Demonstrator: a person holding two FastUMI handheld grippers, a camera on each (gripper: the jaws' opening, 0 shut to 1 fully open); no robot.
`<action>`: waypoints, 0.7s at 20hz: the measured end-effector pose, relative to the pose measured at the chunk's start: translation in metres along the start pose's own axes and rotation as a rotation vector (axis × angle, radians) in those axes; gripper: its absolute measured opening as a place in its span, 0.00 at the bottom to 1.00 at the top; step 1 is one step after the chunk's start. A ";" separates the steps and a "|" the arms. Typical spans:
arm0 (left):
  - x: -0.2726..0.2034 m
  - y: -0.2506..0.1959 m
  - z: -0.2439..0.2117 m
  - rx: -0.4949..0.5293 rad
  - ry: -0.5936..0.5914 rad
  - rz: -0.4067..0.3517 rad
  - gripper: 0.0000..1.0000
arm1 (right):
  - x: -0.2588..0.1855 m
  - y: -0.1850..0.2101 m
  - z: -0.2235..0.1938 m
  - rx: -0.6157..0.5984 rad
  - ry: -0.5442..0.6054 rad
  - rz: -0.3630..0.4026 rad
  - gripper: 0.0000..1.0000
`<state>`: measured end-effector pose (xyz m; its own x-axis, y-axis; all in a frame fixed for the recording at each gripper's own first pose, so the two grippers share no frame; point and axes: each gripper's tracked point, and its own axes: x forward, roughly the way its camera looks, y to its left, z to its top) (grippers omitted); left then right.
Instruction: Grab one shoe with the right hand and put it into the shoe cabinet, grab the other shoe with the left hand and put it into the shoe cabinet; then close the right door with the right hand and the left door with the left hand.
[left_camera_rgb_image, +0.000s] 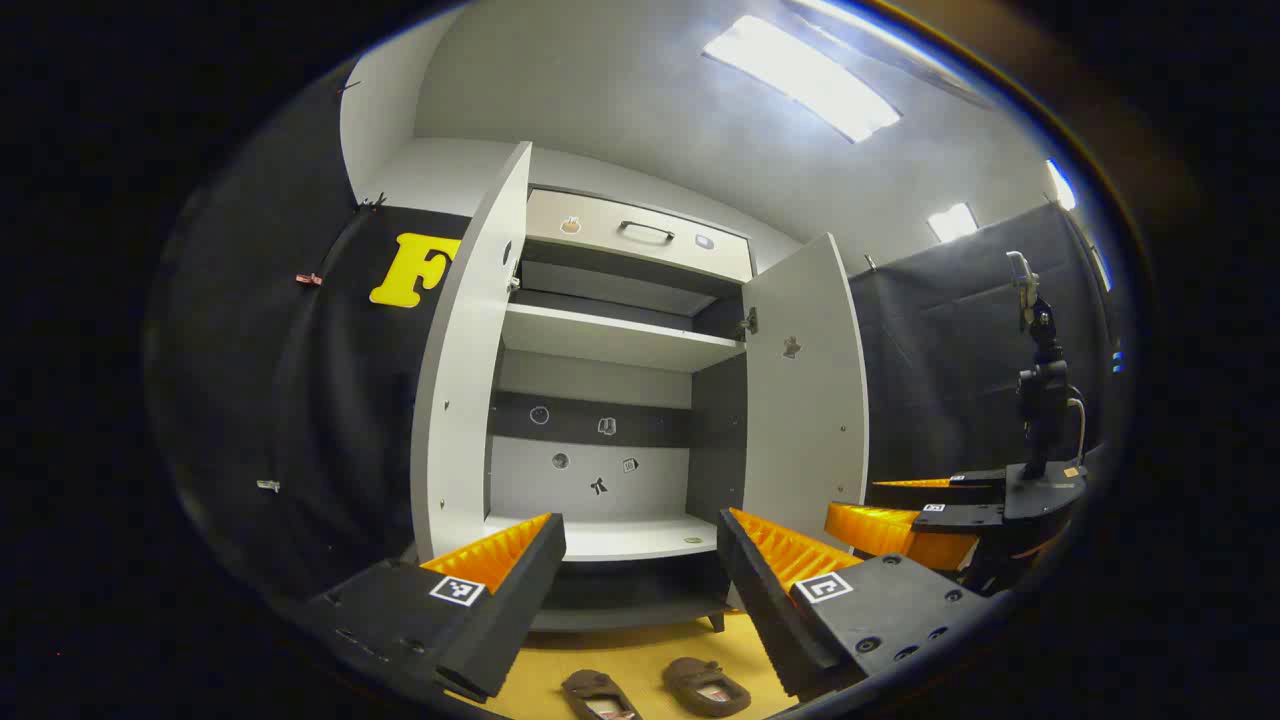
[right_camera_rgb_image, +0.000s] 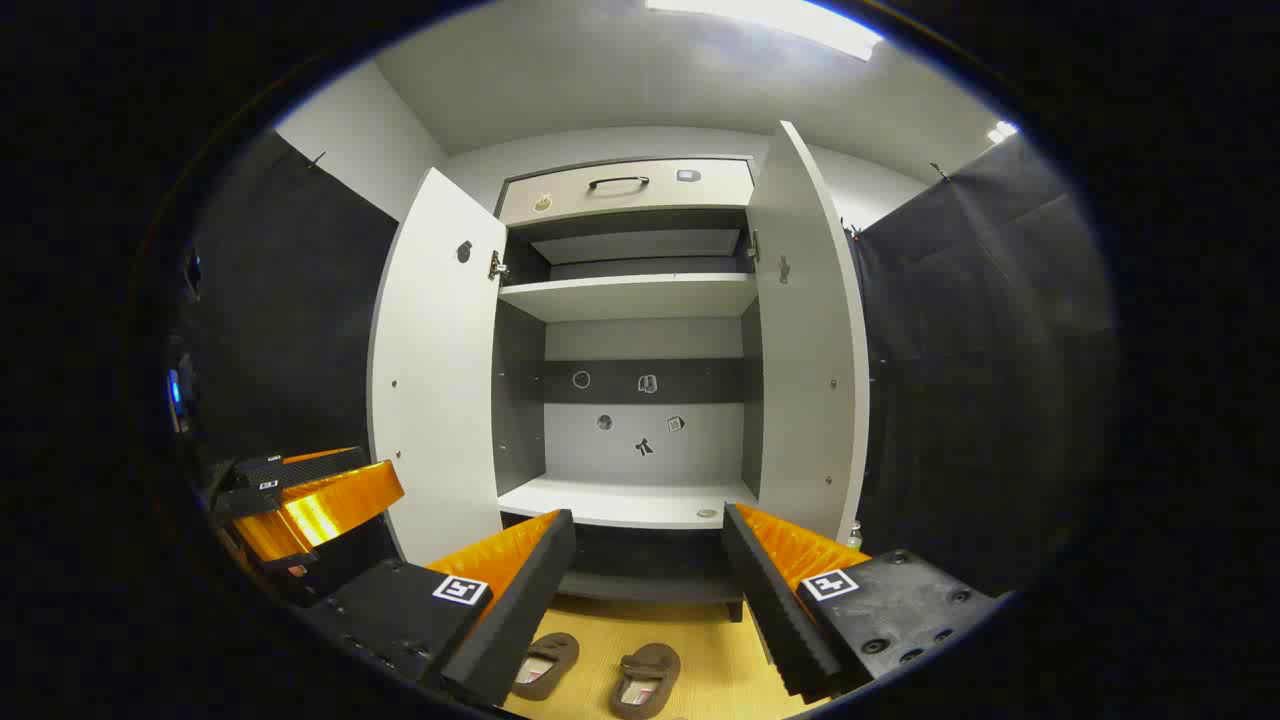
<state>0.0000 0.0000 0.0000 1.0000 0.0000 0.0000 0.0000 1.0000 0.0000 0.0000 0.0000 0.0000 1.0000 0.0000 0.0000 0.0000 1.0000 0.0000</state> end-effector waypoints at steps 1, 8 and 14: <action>0.000 0.002 -0.002 0.005 0.009 0.004 0.97 | -0.001 0.000 0.001 0.000 -0.002 0.000 0.98; -0.002 0.009 -0.012 -0.026 0.050 0.028 0.97 | -0.002 0.004 -0.005 -0.003 0.016 0.010 0.98; -0.003 0.011 -0.012 -0.010 0.044 0.029 0.97 | 0.001 0.005 -0.010 -0.013 0.032 0.006 0.98</action>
<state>-0.0031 0.0114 -0.0122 0.9986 0.0285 -0.0441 -0.0289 0.9995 -0.0094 0.0011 0.0047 -0.0104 0.9995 0.0058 -0.0316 -0.0062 0.9999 -0.0130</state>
